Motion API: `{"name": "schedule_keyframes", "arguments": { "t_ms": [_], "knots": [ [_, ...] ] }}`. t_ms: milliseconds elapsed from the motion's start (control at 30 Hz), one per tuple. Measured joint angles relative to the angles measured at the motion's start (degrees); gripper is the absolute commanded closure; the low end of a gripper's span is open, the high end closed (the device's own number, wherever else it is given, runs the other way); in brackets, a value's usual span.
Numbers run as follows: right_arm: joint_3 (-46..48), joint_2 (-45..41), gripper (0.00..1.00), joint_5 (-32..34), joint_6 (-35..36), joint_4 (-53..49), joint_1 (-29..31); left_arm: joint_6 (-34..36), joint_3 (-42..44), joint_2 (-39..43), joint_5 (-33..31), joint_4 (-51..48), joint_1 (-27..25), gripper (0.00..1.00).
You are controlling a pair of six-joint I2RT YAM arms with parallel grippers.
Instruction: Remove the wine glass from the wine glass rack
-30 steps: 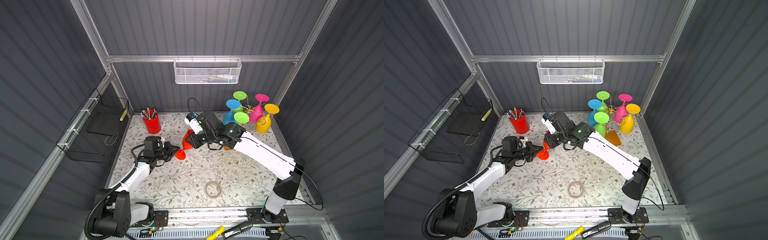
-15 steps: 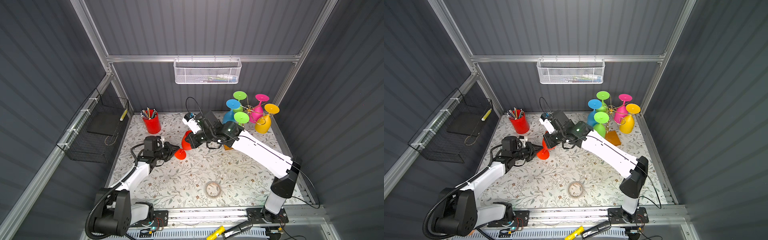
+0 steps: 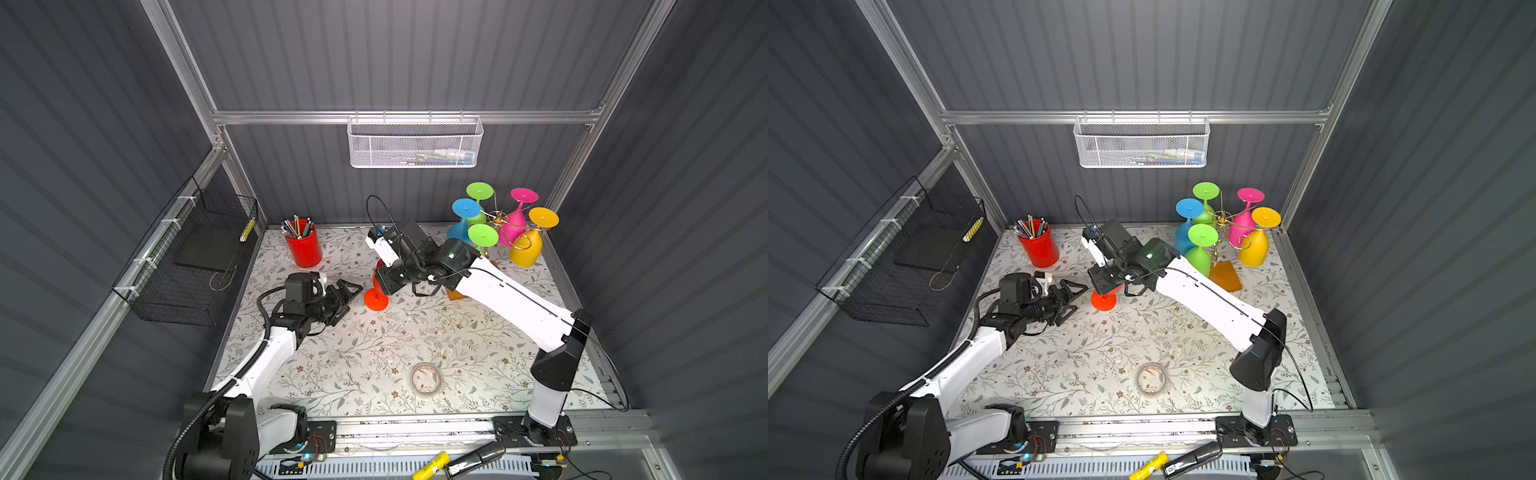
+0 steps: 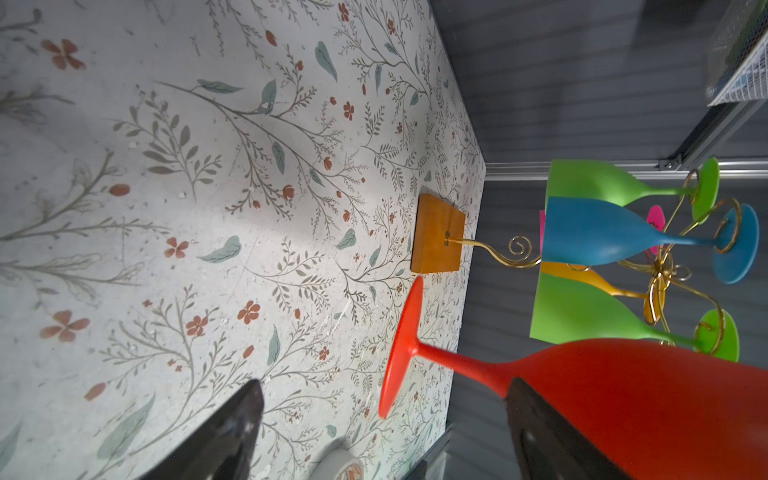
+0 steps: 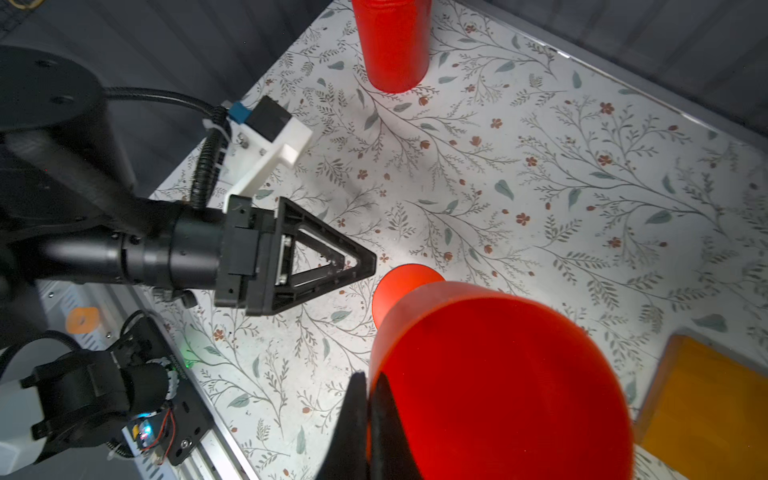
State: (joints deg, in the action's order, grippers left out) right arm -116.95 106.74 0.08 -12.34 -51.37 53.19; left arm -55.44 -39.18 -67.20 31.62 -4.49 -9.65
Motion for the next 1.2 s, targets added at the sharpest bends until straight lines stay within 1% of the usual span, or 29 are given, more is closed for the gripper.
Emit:
{"name": "schedule_keyframes", "arguments": {
  "t_ms": [33,200,367,567,700,933,1200],
  "knots": [
    [-0.92,0.76,1.0,0.59,0.33,-0.5,-0.2,0.68,-0.31,0.42,-0.37,-1.11,0.0,0.0],
    [-3.26,4.92,1.0,2.32,1.46,-1.46,-1.95,5.16,-2.36,2.58,-3.04,-7.23,0.0,0.0],
    [-5.99,10.54,1.0,3.48,2.38,-2.08,-4.39,11.67,-5.16,4.85,-6.54,-13.49,0.0,0.0],
    [-10.93,16.41,1.0,4.31,2.82,-2.62,-6.71,19.39,-6.6,8.44,-11.41,-18.38,0.0,0.0],
    [-14.91,19.43,1.0,4.92,3.65,-3.04,-7.76,23.96,-8.72,9.18,-14.34,-20.96,0.0,0.0],
    [-16.59,21.29,1.0,5.05,4.94,-3.13,-9.57,29.73,-12.85,9.35,-18.29,-24.85,-0.66,0.0],
    [-16.79,22.16,1.0,4.0,6.6,-2.71,-11.45,33.16,-15.26,8.63,-21.42,-26.38,-2.84,0.0]
  ]
}}
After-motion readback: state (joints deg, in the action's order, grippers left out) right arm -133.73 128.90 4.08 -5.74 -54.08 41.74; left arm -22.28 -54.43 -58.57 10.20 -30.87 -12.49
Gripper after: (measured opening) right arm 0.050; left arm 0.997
